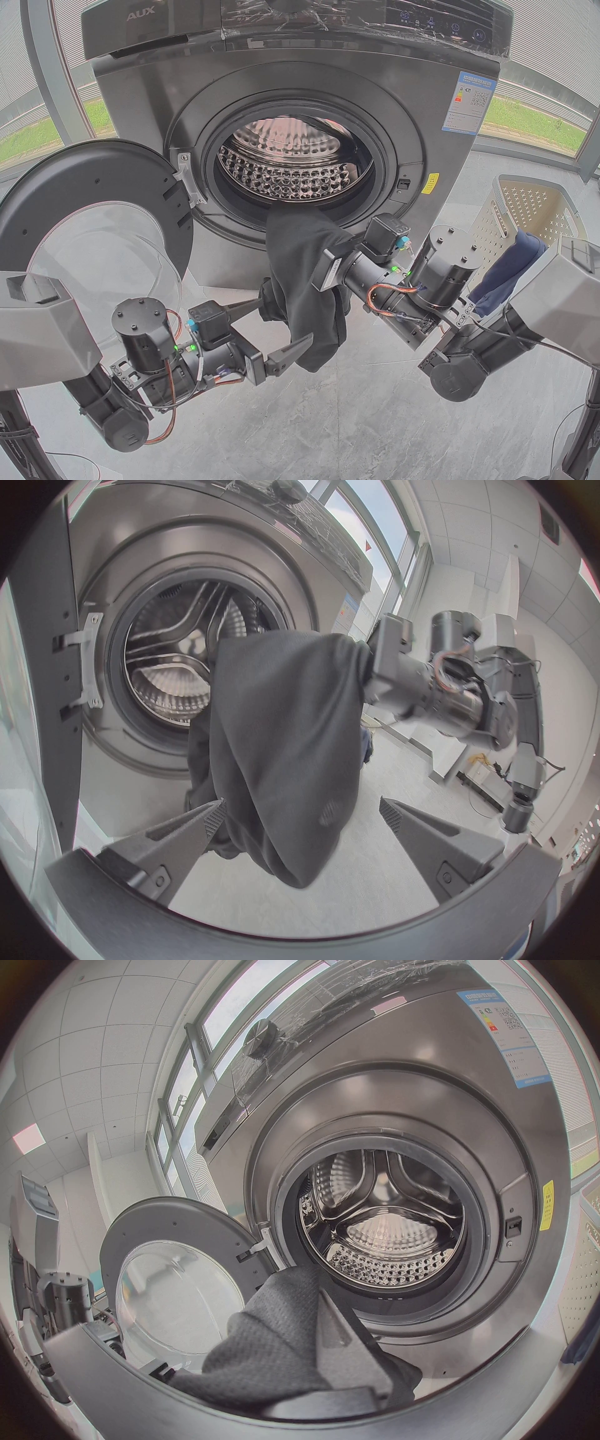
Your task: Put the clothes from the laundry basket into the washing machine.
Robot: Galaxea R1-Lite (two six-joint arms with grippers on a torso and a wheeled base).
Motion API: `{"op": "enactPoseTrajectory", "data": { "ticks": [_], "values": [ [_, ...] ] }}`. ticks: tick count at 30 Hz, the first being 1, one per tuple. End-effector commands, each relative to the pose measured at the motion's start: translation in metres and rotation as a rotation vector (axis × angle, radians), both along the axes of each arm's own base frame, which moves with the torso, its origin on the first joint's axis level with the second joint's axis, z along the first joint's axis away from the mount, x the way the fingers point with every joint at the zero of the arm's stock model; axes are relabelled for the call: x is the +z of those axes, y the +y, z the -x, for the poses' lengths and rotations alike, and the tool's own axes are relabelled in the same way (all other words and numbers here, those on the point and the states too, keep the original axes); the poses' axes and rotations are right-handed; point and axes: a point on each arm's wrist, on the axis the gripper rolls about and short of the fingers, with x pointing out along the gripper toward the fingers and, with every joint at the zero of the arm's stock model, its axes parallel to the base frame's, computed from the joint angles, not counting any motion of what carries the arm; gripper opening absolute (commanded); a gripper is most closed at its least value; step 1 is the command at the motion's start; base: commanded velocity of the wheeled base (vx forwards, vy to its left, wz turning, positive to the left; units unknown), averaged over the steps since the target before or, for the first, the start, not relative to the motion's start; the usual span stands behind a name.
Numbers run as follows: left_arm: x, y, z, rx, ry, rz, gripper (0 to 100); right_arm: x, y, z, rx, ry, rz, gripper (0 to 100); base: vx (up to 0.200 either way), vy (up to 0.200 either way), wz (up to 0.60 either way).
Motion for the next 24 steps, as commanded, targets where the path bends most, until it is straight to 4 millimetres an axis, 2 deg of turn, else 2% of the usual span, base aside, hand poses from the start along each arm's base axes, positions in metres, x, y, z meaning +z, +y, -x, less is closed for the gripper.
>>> {"op": "enactPoseTrajectory", "data": {
  "ticks": [1, 9, 15, 24],
  "values": [
    [-0.001, -0.014, -0.020, 0.027, -0.030, 0.026, 100, -0.005, 0.010, 0.006, 0.029, 0.011, 0.011, 0, 0.000, 0.000, 0.00],
    [-0.015, -0.027, -0.048, 0.046, -0.041, 0.039, 100, 0.003, 0.014, 0.017, 0.056, 0.003, 0.003, 0, 0.000, 0.000, 0.00],
    [-0.014, -0.028, -0.053, 0.072, -0.044, 0.048, 100, 0.008, 0.017, 0.033, 0.070, 0.007, -0.002, 0, 0.000, 0.000, 0.00],
    [-0.018, -0.026, -0.070, 0.102, -0.062, 0.058, 100, 0.009, 0.015, 0.040, 0.081, 0.015, 0.004, 0, 0.000, 0.000, 0.00]
  ]
}}
